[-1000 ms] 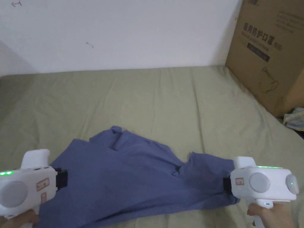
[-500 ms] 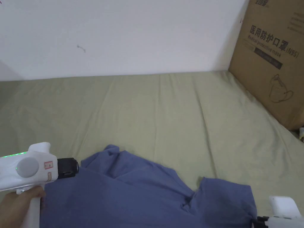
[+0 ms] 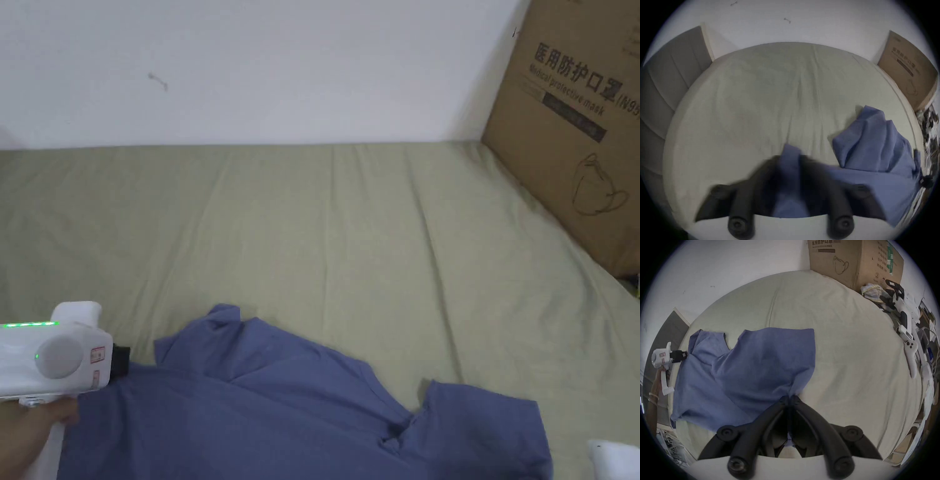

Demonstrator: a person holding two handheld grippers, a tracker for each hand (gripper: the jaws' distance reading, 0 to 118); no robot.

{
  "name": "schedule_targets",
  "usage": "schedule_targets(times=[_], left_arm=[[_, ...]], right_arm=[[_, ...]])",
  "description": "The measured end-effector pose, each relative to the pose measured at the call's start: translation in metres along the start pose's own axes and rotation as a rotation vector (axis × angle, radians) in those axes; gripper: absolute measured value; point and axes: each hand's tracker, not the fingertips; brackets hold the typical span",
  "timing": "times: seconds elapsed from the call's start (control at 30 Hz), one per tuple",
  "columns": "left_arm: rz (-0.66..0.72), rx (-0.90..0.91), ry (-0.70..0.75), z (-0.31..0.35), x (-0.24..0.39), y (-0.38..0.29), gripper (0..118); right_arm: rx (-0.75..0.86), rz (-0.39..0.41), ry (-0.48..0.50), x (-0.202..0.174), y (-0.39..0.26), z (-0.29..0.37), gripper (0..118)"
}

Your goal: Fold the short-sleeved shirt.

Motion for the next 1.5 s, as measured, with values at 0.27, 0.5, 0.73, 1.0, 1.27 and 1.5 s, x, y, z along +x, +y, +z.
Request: schedule_targets(times=[0.27, 0.5, 0.73, 1.0, 1.27, 1.5], left_arm=[[-0.007, 0.071, -0.020, 0.082, -0.012, 0.001, 1], [-0.045, 0.259, 0.090, 0.211, -0.027, -0.009, 1], [0.031, 0.375, 0.168, 0.313, -0.041, -0.039, 1], [0.081, 0.502, 0.244, 0.375, -0.048, -0.004, 1], [0.090, 0.649, 0.330, 0.421, -0.058, 0.109, 1], [0.103, 0.743, 0.352, 0.416, -0.062, 0.216, 1]], right_arm=[[0.063, -0.003, 0.024, -0.006, 0.012, 0.031, 3], [0.210, 0.046, 0.087, -0.023, 0.041, 0.080, 3], [0.325, 0.073, 0.133, -0.041, 0.069, 0.135, 3], [0.449, 0.106, 0.176, -0.080, 0.153, 0.194, 3], [0.622, 0.173, 0.127, -0.138, 0.285, 0.267, 3], [0.708, 0.166, 0.078, -0.170, 0.394, 0.303, 3]])
